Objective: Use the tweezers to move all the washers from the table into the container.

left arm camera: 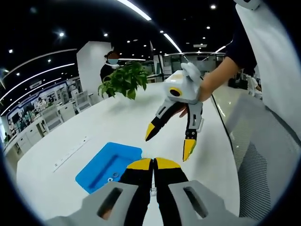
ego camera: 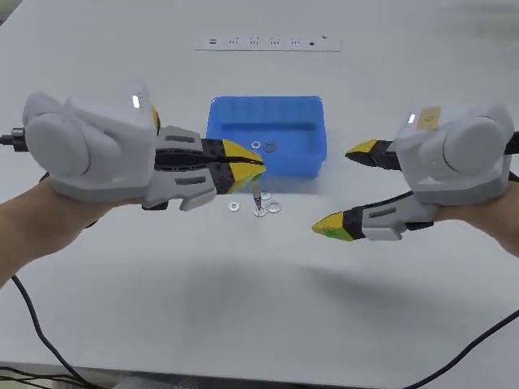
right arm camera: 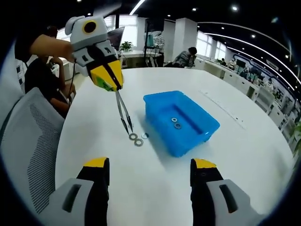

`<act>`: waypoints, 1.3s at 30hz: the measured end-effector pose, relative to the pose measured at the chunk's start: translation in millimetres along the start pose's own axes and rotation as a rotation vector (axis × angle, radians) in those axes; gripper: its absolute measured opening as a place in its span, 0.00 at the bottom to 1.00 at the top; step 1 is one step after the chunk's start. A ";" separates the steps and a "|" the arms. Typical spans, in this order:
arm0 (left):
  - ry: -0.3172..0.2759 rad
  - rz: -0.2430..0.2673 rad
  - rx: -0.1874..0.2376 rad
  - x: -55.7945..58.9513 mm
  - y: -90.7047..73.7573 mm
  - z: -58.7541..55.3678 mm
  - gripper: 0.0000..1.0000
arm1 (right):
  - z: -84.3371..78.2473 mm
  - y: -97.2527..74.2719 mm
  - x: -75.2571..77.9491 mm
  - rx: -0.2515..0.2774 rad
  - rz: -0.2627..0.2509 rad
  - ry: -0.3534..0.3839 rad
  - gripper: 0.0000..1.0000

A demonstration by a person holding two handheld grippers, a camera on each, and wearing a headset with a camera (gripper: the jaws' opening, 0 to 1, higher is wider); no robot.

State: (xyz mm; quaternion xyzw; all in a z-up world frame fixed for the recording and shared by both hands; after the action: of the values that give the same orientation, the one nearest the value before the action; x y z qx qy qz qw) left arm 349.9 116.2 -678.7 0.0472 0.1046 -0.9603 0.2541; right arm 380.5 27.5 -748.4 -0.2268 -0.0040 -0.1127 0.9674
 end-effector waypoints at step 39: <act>0.010 -0.069 -0.116 -1.5 7.5 -7.2 0.04 | 40.8 70.7 -38.8 0.117 0.276 0.022 0.36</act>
State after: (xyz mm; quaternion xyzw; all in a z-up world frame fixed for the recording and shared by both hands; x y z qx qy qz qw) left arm 355.1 112.1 -686.8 0.0335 0.1629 -0.9606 0.2227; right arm 360.0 115.4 -745.1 -0.1671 0.0315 0.0192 0.9852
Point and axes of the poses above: the centre of the closed fingertips' face, and the gripper's own axes: y roughly forward along the fingers, x roughly to its right, z roughly out of its top, the point moved 2 cm from there along -y, roughly backward along the fingers, and after that the axes turned 13 degrees about x, right-handed, at the moved point
